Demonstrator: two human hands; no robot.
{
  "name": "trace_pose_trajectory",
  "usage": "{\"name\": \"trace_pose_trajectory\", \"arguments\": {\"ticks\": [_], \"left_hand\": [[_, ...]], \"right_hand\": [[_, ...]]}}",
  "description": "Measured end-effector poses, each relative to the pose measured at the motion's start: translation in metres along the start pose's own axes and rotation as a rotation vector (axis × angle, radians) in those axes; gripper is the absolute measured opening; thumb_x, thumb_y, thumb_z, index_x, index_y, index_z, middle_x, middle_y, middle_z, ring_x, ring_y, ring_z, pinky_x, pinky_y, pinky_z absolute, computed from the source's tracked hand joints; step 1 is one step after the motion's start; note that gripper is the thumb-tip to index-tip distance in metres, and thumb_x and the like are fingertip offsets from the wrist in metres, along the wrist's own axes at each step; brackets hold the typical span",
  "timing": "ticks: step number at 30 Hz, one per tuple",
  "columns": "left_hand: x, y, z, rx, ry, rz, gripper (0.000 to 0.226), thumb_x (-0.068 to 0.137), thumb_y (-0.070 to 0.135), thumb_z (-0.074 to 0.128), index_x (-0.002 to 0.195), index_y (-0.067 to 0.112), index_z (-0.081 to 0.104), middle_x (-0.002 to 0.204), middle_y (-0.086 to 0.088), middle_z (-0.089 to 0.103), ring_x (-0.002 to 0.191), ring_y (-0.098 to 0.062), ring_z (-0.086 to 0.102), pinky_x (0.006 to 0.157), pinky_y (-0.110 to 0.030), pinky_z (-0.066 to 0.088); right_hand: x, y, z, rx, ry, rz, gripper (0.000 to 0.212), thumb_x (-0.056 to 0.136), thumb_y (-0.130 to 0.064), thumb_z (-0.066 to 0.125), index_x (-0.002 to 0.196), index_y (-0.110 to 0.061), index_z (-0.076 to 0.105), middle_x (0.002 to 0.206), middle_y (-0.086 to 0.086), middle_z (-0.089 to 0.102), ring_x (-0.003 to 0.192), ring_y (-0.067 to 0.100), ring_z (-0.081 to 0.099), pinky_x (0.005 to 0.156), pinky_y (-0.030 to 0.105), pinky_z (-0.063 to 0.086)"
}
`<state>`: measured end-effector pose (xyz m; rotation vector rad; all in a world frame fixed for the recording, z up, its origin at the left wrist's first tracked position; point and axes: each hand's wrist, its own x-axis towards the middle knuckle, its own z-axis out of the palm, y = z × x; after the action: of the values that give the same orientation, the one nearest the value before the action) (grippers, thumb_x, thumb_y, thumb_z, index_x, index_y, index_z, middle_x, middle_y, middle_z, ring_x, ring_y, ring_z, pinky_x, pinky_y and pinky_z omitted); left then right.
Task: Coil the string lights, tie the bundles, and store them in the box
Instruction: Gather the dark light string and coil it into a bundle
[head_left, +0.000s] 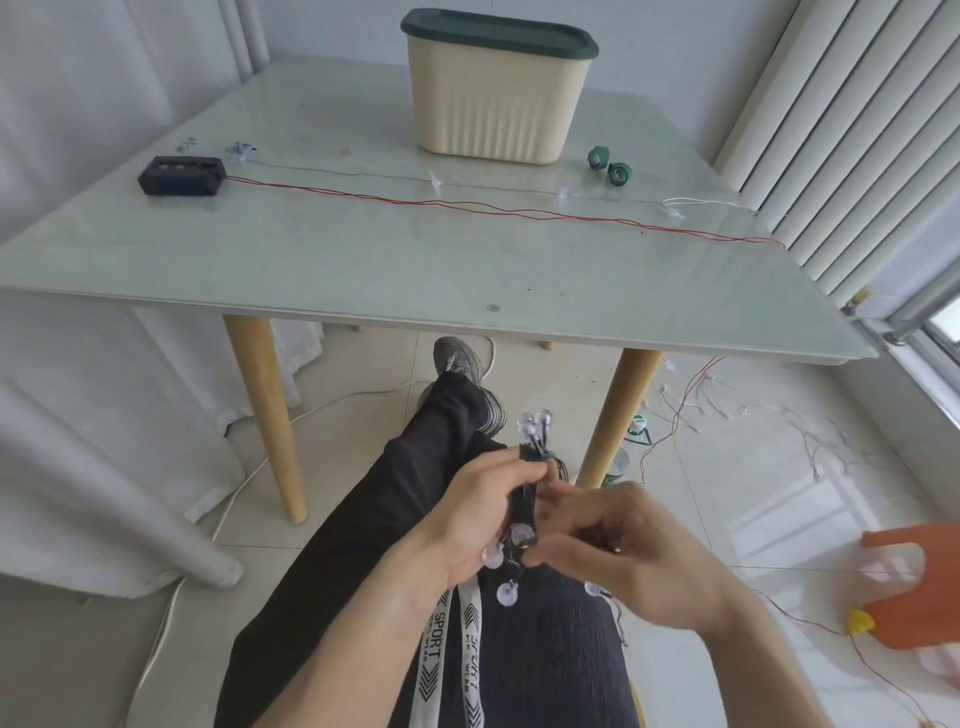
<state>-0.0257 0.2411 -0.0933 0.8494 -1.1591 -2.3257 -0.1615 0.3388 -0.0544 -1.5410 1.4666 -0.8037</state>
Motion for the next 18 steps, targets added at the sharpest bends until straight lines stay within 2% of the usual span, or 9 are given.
{"name": "trace_pose_trajectory", "arguments": {"ticks": [1,3,4,6,8,10,13,15,18], "left_hand": [[0.000,-0.002,0.002,-0.003,-0.002,-0.007,0.021,0.098,0.007,0.047,0.086,0.003,0.064,0.087,-0.021,0.064,0.072,-0.026,0.062,0.064,-0.033,0.049],[0.000,-0.003,0.004,0.005,-0.058,-0.018,0.025,0.095,0.010,0.049,0.098,-0.012,0.060,0.089,-0.027,0.062,0.070,-0.031,0.063,0.062,-0.035,0.053],[0.000,-0.003,0.003,0.023,-0.113,-0.022,0.035,0.093,0.015,0.049,0.104,-0.017,0.057,0.091,-0.032,0.063,0.069,-0.034,0.066,0.063,-0.038,0.054],[-0.002,0.000,0.003,0.066,-0.203,-0.039,0.039,0.091,0.022,0.047,0.102,-0.014,0.057,0.092,-0.034,0.066,0.061,-0.035,0.066,0.061,-0.039,0.045],[-0.004,0.000,0.002,0.067,-0.237,-0.056,0.028,0.095,0.019,0.042,0.091,-0.005,0.055,0.083,-0.031,0.067,0.050,-0.030,0.062,0.055,-0.033,0.038],[-0.005,0.001,0.002,0.050,-0.250,-0.047,0.029,0.094,0.019,0.040,0.094,-0.005,0.056,0.066,-0.023,0.063,0.041,-0.022,0.051,0.050,-0.025,0.042],[-0.003,0.002,-0.001,-0.033,-0.229,-0.081,0.033,0.092,0.023,0.038,0.086,-0.001,0.061,0.050,-0.014,0.050,0.039,-0.020,0.041,0.047,-0.025,0.040],[-0.004,0.006,-0.002,-0.109,-0.230,-0.097,0.028,0.089,0.023,0.041,0.081,0.004,0.059,0.054,-0.016,0.058,0.043,-0.026,0.052,0.054,-0.030,0.046],[-0.005,0.006,-0.002,-0.222,-0.277,-0.095,0.025,0.091,0.023,0.036,0.075,0.008,0.048,0.076,-0.025,0.070,0.073,-0.041,0.070,0.082,-0.045,0.056]], "right_hand": [[0.001,-0.002,-0.004,0.034,0.032,0.006,0.023,0.092,-0.024,0.068,0.072,-0.015,0.075,0.054,0.005,0.048,0.055,0.025,0.041,0.061,0.039,0.044],[0.001,-0.006,-0.012,0.153,0.076,0.027,0.031,0.097,-0.013,0.064,0.071,0.002,0.068,0.055,0.021,0.047,0.049,0.017,0.037,0.051,0.025,0.035],[0.001,-0.008,-0.015,0.186,0.113,0.036,0.032,0.099,-0.008,0.061,0.071,0.008,0.065,0.052,0.019,0.047,0.046,0.013,0.039,0.051,0.018,0.035],[0.004,-0.005,-0.019,0.092,0.259,0.055,0.030,0.098,-0.014,0.061,0.071,-0.003,0.069,0.050,0.006,0.048,0.048,0.013,0.043,0.052,0.020,0.035],[0.009,0.005,-0.024,-0.114,0.386,0.074,0.028,0.096,-0.025,0.064,0.070,-0.019,0.072,0.055,0.010,0.051,0.056,0.029,0.047,0.053,0.034,0.039],[0.013,0.015,-0.025,-0.166,0.455,0.097,0.027,0.095,-0.029,0.064,0.070,-0.026,0.073,0.061,0.014,0.056,0.063,0.034,0.053,0.059,0.041,0.043],[0.015,0.025,-0.021,-0.144,0.519,0.109,0.027,0.095,-0.033,0.064,0.069,-0.032,0.073,0.062,0.014,0.059,0.057,0.028,0.049,0.054,0.035,0.040],[0.016,0.029,-0.016,-0.122,0.518,0.128,0.029,0.096,-0.034,0.064,0.068,-0.033,0.070,0.059,0.012,0.055,0.051,0.014,0.042,0.051,0.029,0.033],[0.018,0.035,-0.009,-0.107,0.515,0.139,0.035,0.097,-0.035,0.062,0.061,-0.036,0.062,0.051,-0.005,0.045,0.049,0.008,0.037,0.050,0.025,0.030]]}}
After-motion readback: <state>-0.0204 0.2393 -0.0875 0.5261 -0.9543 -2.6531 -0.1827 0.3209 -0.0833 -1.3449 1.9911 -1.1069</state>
